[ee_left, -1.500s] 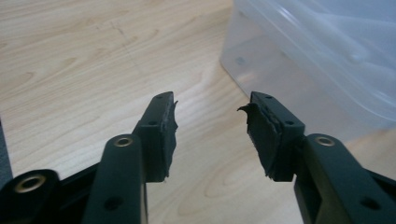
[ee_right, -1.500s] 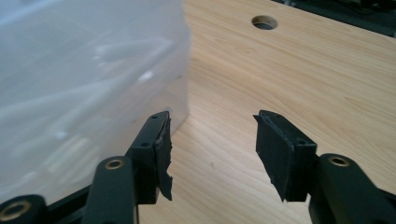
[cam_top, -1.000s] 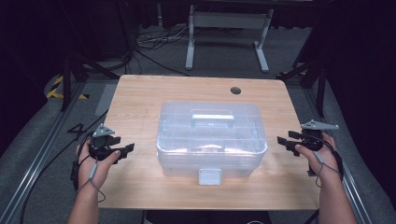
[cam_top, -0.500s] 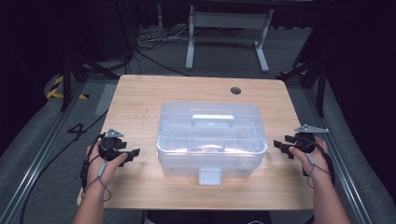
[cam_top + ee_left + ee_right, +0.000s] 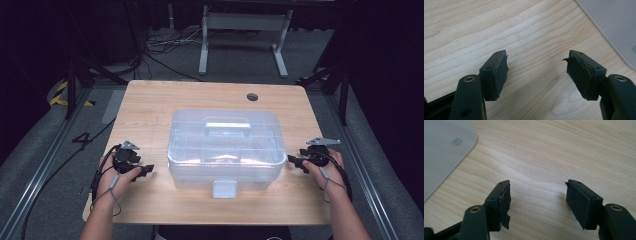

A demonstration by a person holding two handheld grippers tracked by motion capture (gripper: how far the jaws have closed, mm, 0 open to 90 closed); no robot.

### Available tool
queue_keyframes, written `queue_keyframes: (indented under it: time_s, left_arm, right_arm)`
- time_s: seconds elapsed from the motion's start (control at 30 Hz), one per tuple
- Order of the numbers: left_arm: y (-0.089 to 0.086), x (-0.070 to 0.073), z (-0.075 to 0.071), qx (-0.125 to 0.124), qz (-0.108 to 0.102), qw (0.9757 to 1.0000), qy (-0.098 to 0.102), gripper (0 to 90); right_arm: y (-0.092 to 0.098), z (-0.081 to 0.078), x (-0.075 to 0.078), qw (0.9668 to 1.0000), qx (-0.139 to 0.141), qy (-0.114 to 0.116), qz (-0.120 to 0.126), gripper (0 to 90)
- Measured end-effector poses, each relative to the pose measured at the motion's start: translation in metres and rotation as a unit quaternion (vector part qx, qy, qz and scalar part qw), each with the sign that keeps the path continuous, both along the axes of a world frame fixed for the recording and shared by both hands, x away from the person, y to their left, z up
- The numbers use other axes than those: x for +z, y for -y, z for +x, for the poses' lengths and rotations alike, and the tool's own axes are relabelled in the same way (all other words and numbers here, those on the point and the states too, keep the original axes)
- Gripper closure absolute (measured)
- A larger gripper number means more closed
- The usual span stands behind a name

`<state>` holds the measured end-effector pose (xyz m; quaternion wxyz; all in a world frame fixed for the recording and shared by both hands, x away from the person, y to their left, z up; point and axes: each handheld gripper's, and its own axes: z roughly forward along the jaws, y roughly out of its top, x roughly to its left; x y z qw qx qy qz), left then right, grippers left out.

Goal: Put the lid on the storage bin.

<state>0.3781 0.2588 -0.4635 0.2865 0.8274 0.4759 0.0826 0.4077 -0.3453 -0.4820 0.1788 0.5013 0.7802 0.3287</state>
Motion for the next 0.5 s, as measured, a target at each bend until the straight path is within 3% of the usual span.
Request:
queue_keyframes:
  time_s: [0.1,0.5]
  left_arm:
    - [0.0035,-0.0015,0.0005,-0.010,0.005,0.9999,-0.009,33.1]
    - [0.0064,-0.0003,0.0028,-0.017,0.011,0.9998,-0.004,31.5]
  right_arm:
    - [-0.0022,-0.0004,-0.0020,1.0000,0.000,0.003,0.000,34.3]
    - [-0.0070,-0.0026,-0.0054,0.9997,0.008,0.018,-0.012,30.0]
